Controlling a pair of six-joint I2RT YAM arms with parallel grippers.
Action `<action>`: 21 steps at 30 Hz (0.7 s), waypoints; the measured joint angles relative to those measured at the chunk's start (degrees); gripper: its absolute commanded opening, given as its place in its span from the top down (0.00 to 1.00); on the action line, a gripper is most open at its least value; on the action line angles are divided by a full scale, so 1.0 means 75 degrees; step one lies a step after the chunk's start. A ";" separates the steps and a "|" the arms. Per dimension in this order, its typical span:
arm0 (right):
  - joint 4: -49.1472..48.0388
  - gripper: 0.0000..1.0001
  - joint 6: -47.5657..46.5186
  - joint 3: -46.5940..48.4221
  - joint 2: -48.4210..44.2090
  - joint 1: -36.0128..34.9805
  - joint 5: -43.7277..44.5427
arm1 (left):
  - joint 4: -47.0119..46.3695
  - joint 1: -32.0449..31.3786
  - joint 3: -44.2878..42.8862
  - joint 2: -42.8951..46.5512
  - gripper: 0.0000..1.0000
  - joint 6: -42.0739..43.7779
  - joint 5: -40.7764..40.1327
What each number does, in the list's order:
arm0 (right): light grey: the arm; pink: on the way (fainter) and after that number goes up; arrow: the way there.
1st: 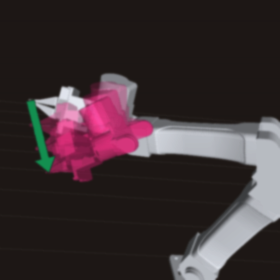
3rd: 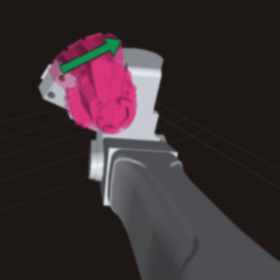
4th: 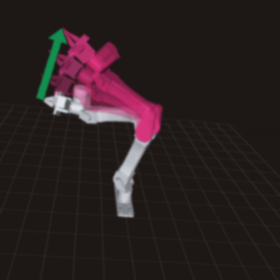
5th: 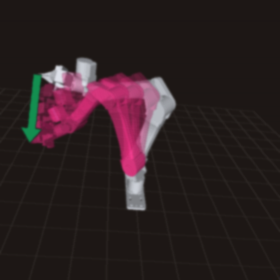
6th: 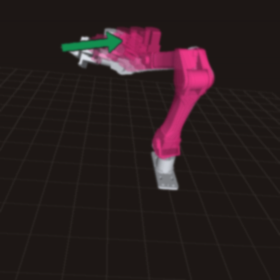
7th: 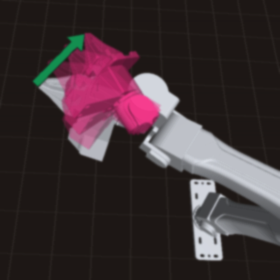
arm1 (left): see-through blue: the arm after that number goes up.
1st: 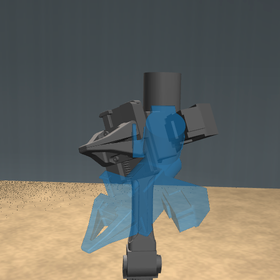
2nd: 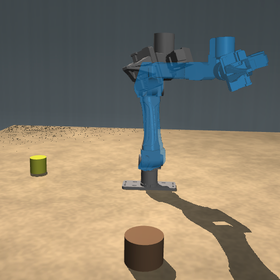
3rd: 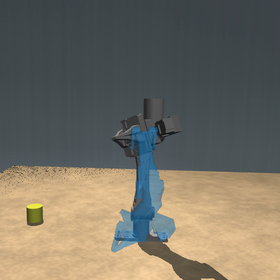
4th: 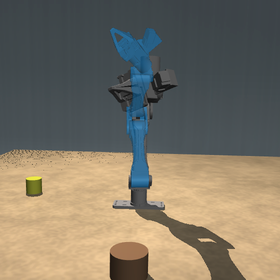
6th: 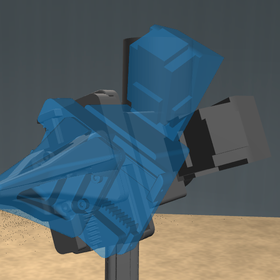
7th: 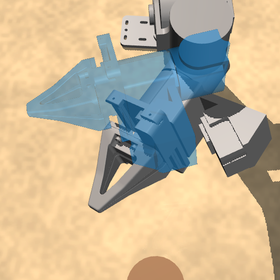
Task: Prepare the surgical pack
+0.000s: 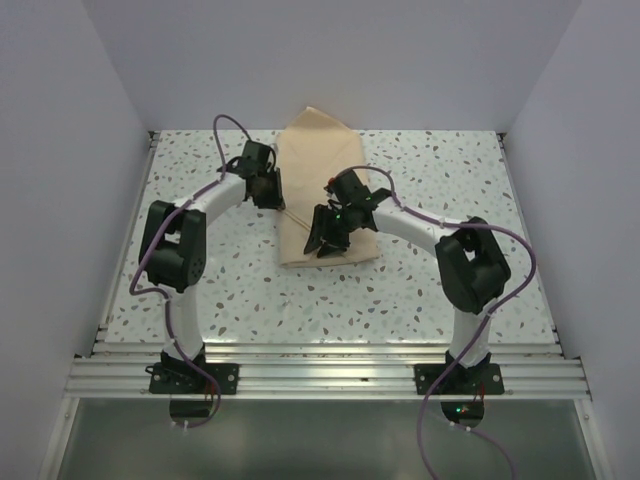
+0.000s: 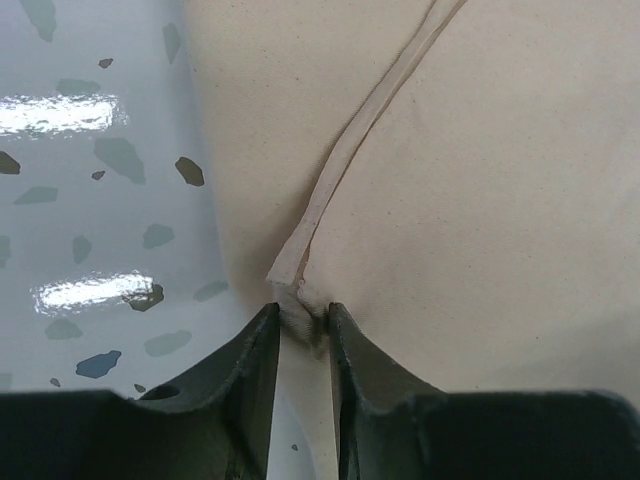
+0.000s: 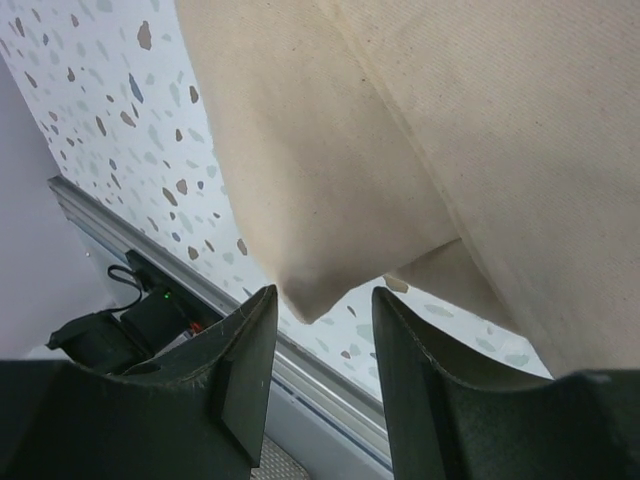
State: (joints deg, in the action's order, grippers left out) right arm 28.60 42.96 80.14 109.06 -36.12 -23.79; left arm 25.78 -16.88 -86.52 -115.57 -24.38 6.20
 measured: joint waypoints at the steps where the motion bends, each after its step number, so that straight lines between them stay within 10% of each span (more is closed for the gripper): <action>1: -0.0009 0.54 0.0003 0.0000 0.0050 0.0003 -0.0006 | -0.0015 0.0006 0.0044 0.0029 0.66 -0.0003 -0.0020; 21: -0.0052 0.73 0.0015 0.0000 0.0326 0.0000 -0.0160 | -0.0114 -0.0143 0.0743 0.0676 0.49 -0.0009 -0.0102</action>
State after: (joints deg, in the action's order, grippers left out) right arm 28.21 43.07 80.14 111.50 -36.12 -24.99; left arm 24.93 -17.96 -80.95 -110.50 -24.45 5.43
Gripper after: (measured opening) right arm 0.277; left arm 0.499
